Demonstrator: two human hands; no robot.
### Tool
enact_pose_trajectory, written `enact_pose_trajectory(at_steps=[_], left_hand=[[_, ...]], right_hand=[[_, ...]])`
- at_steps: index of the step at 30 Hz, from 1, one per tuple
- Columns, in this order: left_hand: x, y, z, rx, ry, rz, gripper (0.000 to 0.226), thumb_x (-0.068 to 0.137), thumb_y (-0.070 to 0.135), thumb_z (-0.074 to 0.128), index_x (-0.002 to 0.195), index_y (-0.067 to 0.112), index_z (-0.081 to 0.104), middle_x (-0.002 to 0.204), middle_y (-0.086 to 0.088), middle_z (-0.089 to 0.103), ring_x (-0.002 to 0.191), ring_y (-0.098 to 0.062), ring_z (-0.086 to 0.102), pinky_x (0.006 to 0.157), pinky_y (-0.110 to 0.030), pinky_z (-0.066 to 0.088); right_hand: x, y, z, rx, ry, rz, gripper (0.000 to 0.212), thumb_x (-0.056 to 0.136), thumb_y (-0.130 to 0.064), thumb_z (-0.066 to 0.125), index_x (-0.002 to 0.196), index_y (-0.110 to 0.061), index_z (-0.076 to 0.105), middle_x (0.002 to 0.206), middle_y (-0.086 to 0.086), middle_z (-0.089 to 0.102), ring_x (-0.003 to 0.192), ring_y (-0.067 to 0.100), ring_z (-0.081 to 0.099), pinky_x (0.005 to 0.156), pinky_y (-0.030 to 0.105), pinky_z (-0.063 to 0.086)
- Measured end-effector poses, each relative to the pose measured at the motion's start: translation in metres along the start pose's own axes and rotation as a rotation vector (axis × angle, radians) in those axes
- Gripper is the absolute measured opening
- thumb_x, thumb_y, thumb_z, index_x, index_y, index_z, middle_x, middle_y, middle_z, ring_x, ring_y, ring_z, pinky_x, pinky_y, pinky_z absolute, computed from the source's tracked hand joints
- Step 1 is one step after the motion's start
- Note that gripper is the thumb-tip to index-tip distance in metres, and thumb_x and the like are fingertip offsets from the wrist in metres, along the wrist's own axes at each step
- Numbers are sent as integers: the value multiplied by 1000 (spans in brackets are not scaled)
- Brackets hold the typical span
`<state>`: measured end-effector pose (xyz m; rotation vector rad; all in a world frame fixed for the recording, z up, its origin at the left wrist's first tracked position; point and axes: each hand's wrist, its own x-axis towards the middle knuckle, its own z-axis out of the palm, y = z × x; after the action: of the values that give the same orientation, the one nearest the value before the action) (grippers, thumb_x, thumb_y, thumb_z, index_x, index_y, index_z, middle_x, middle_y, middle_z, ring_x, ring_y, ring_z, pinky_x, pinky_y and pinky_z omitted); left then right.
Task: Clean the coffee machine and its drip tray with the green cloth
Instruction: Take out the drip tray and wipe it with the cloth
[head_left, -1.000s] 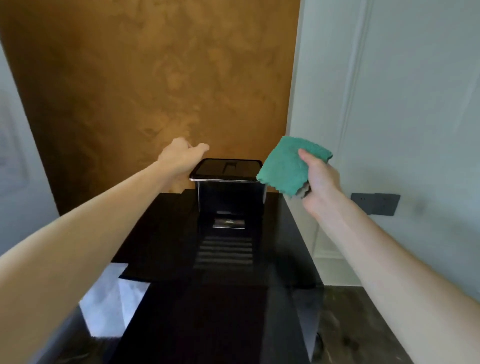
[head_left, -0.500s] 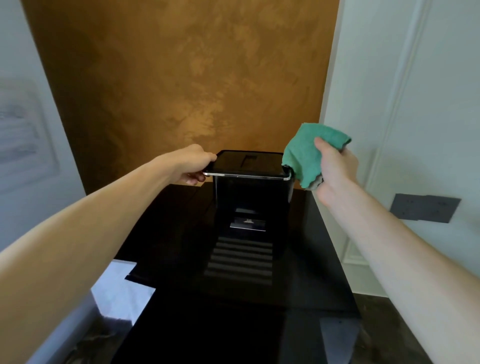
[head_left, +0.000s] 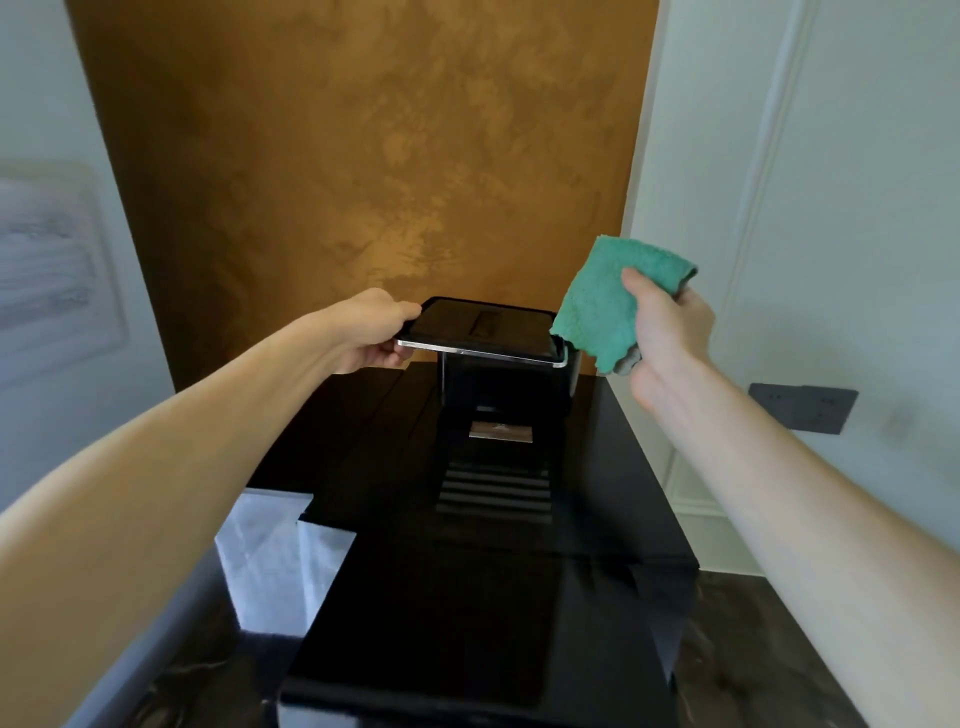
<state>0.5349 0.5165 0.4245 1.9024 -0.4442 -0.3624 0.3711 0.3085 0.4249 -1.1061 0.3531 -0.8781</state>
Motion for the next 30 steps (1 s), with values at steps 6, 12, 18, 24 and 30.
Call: enact_pose_trajectory(at_steps=[6, 12, 18, 24, 30], left_hand=[[-42, -18, -36, -60, -10, -2, 25, 110, 20, 47, 96, 2, 58, 70, -8, 55, 44, -10, 50, 41, -18, 42], [-103, -42, -85, -79, -49, 14, 24, 110, 23, 47, 105, 2, 58, 67, -6, 50, 52, -11, 49, 41, -16, 45], [-170, -79, -137, -114, -76, 4, 21, 110, 21, 48, 111, 3, 58, 71, -4, 48, 44, -6, 46, 41, -13, 44], [-214, -123, -179, -110, -74, -56, 24, 109, 25, 51, 111, 4, 62, 73, -4, 52, 47, -7, 48, 42, -14, 45], [-251, -176, -202, -145, -12, -105, 22, 109, 23, 50, 93, 9, 56, 69, -4, 47, 47, -9, 46, 41, -16, 42]], right_hand=[[-62, -9, 16, 11, -1, -26, 7, 95, -20, 73, 95, -24, 67, 97, -3, 76, 86, 19, 76, 70, 42, 64], [-151, -6, 41, 28, 59, -87, 6, 95, -21, 72, 95, -23, 66, 95, -4, 75, 80, 16, 76, 60, 34, 62], [-244, 11, 68, 27, 130, -140, 6, 94, -19, 73, 96, -22, 68, 94, -3, 75, 82, 17, 76, 64, 40, 64], [-311, 28, 92, -40, 131, -158, 7, 94, -21, 74, 96, -24, 68, 99, -5, 75, 87, 14, 75, 70, 39, 65], [-355, 58, 115, -117, 67, -139, 11, 96, -26, 71, 106, -25, 67, 112, -4, 72, 100, 15, 72, 84, 43, 63]])
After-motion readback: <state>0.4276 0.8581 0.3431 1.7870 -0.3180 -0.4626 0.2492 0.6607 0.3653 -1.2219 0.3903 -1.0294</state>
